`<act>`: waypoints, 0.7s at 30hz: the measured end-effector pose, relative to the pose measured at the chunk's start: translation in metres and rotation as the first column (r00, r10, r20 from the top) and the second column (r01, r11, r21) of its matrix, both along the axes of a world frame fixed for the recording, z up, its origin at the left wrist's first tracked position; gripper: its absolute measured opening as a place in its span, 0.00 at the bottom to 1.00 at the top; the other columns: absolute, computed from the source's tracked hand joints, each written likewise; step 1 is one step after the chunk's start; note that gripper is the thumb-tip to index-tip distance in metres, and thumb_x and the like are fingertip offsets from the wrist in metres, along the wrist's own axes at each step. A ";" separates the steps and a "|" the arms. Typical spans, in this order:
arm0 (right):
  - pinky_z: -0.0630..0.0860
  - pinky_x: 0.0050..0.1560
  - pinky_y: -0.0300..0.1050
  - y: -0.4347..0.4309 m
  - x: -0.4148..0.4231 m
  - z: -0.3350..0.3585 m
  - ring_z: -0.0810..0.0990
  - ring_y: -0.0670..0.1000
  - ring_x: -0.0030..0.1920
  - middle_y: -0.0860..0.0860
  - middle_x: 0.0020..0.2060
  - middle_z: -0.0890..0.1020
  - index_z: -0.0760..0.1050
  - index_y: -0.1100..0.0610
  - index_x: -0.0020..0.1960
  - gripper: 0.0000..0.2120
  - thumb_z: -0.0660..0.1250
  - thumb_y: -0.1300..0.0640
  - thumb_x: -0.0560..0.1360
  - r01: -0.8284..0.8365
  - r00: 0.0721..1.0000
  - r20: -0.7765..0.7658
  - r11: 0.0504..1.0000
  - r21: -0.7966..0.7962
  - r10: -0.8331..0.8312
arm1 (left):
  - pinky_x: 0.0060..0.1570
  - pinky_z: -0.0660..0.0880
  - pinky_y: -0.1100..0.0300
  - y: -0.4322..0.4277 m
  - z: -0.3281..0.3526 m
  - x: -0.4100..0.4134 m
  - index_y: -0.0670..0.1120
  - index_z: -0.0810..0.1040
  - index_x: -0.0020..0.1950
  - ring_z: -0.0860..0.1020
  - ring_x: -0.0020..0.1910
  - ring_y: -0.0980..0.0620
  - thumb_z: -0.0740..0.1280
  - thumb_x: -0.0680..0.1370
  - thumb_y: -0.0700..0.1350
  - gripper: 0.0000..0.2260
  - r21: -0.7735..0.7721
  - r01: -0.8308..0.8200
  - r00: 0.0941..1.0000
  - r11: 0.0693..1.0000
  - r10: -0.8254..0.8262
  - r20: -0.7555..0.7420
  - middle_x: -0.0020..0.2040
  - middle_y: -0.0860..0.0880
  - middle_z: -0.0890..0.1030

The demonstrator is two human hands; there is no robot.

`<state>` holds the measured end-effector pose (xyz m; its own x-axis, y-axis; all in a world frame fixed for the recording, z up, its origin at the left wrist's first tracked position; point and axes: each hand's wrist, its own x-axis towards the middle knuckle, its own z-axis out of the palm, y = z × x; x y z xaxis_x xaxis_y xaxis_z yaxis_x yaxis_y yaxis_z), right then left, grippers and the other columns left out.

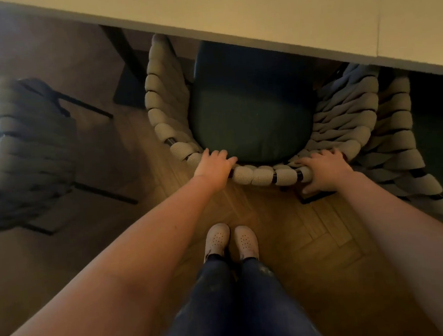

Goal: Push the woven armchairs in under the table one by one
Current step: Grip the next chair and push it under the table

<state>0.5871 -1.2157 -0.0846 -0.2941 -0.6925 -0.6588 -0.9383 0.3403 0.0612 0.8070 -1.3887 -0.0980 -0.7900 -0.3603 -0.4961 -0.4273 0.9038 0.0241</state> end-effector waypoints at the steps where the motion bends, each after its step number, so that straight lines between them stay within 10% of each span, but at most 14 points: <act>1: 0.63 0.69 0.57 -0.005 0.009 0.004 0.71 0.53 0.66 0.48 0.65 0.74 0.64 0.44 0.72 0.36 0.72 0.39 0.69 0.034 0.996 0.089 0.999 -0.014 -0.033 | 0.76 0.51 0.44 0.001 0.001 0.009 0.50 0.58 0.78 0.59 0.75 0.43 0.66 0.78 0.45 0.29 -0.013 -0.006 0.999 1.000 0.005 -0.034 0.75 0.43 0.62; 5: 0.73 0.64 0.51 -0.049 0.079 0.010 0.74 0.50 0.63 0.47 0.65 0.75 0.65 0.46 0.73 0.32 0.69 0.39 0.73 0.087 0.952 0.306 0.976 -0.200 -0.022 | 0.76 0.43 0.45 0.004 0.008 0.061 0.51 0.49 0.80 0.46 0.78 0.44 0.62 0.80 0.43 0.32 -0.043 -0.057 0.984 0.997 0.048 -0.171 0.79 0.42 0.50; 11: 0.52 0.76 0.57 -0.090 0.205 0.011 0.58 0.53 0.76 0.53 0.75 0.63 0.62 0.51 0.75 0.32 0.69 0.49 0.75 0.017 0.959 0.246 0.835 -0.549 0.142 | 0.75 0.41 0.43 -0.007 0.017 0.164 0.53 0.40 0.79 0.40 0.78 0.44 0.62 0.78 0.41 0.38 -0.047 -0.291 0.944 0.956 0.278 -0.176 0.79 0.42 0.40; 21: 0.49 0.77 0.57 -0.207 0.420 0.013 0.52 0.53 0.78 0.54 0.77 0.57 0.57 0.51 0.78 0.35 0.68 0.47 0.75 -0.200 0.881 0.259 0.806 -0.557 0.397 | 0.75 0.39 0.43 -0.059 0.030 0.412 0.51 0.35 0.78 0.36 0.77 0.42 0.63 0.78 0.45 0.41 -0.109 -0.672 0.740 0.733 0.658 -0.140 0.78 0.40 0.36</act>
